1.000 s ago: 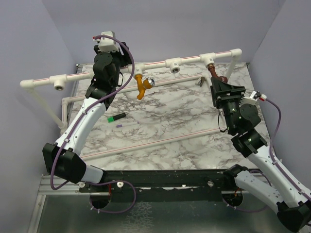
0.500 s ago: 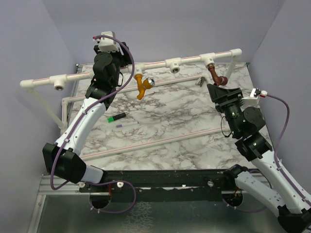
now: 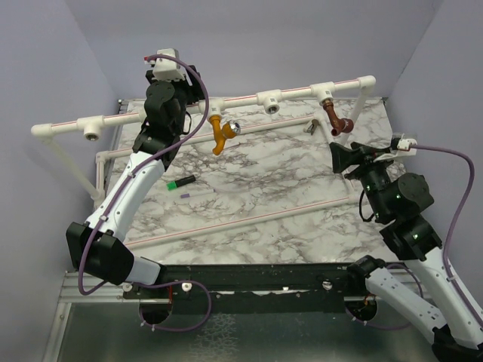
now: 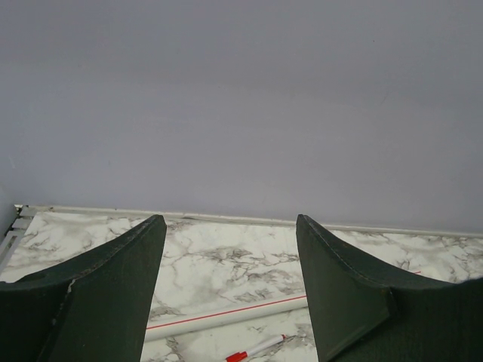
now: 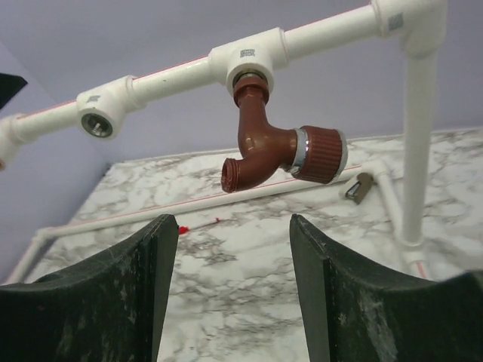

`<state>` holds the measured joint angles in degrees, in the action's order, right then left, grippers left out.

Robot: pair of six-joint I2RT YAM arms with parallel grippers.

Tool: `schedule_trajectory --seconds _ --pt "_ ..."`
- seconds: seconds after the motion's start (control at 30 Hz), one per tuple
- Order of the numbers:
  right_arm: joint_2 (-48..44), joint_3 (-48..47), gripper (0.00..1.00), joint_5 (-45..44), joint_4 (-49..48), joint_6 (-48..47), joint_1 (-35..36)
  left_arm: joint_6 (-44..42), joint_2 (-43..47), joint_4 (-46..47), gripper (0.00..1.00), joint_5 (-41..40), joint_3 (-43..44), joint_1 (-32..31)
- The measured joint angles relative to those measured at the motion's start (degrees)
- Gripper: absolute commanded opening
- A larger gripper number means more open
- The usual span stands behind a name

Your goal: Install the water faucets

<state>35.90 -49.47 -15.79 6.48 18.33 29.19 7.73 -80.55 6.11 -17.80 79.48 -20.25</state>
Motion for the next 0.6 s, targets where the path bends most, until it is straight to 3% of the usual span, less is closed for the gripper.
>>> schedule_trajectory --seconds 0.3,0.6 --pt "-4.35 3.80 0.72 -1.38 -4.28 -27.45 0.00 0.00 0.00 0.00 0.72 0.04 -0.02 0.00" --pt "0.81 6.54 0.75 3.34 -11.67 -48.35 0.00 0.00 0.00 0.02 0.72 0.22 -0.07 0.00"
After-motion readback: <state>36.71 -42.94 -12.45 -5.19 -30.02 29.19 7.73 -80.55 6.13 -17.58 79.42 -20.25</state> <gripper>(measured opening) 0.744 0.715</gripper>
